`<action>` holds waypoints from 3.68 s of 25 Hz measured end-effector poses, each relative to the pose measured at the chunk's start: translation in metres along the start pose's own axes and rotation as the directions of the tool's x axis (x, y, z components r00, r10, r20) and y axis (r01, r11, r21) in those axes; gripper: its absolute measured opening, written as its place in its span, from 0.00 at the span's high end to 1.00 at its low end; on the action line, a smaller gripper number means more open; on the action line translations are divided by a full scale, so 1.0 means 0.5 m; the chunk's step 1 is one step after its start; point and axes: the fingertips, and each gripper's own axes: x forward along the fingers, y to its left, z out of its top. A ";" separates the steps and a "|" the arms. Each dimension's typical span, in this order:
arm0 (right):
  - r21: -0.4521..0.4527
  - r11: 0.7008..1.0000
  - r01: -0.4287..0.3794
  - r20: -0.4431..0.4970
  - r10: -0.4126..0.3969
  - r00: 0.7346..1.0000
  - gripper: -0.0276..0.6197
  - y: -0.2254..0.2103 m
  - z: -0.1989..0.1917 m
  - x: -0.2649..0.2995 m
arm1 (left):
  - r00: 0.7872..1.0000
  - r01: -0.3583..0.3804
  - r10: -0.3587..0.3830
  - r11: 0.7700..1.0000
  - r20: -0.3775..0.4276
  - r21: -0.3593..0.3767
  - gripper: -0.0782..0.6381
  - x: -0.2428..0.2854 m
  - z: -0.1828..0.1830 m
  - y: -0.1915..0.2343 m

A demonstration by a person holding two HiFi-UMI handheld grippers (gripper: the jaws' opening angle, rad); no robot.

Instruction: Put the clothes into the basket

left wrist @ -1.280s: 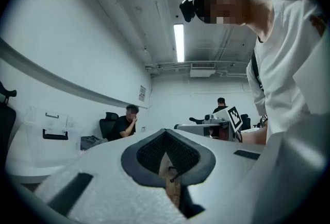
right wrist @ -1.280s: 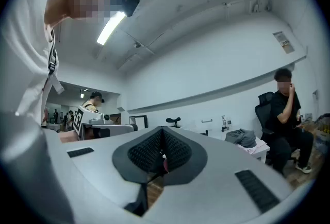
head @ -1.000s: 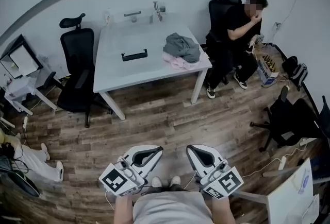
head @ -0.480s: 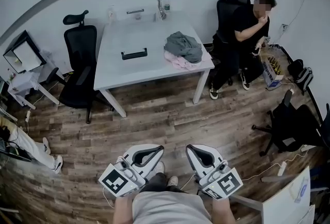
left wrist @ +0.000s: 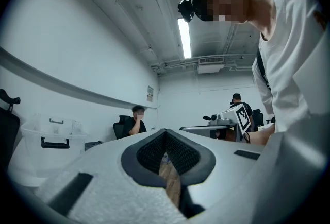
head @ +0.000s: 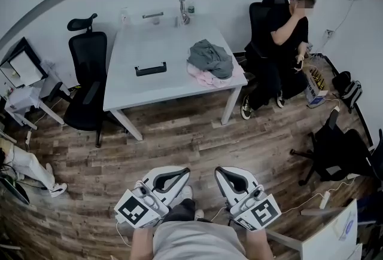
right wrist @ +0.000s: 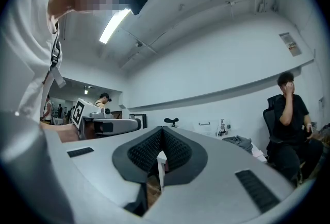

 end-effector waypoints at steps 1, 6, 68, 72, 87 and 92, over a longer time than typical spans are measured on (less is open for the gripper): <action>-0.001 1.000 0.003 -0.002 -0.003 1.000 0.95 -0.011 -0.001 0.010 | 1.000 0.003 -0.003 1.000 -0.001 -0.001 0.88 0.007 -0.001 0.013; -0.009 1.000 0.025 -0.011 -0.025 1.000 0.95 -0.059 0.002 0.076 | 1.000 0.030 -0.030 1.000 0.005 0.000 0.88 0.041 0.005 0.085; -0.026 0.998 0.059 -0.081 -0.060 0.995 0.95 -0.776 -0.020 0.588 | 0.992 0.117 -0.116 0.993 -0.055 0.028 0.88 0.599 -0.025 0.759; -0.046 0.995 0.088 -0.099 -0.092 0.991 0.95 -0.802 -0.026 0.639 | 0.987 0.156 -0.153 0.987 -0.051 0.047 0.88 0.619 -0.022 0.811; -0.094 0.981 0.170 -0.152 -0.183 0.971 0.95 -0.877 -0.048 0.714 | 0.968 0.252 -0.248 0.964 -0.049 0.091 0.88 0.688 -0.028 0.909; -0.079 0.982 0.172 -0.172 -0.183 0.968 0.95 -0.939 -0.066 0.713 | 0.967 0.252 -0.246 0.964 -0.072 0.088 0.88 0.739 -0.038 0.925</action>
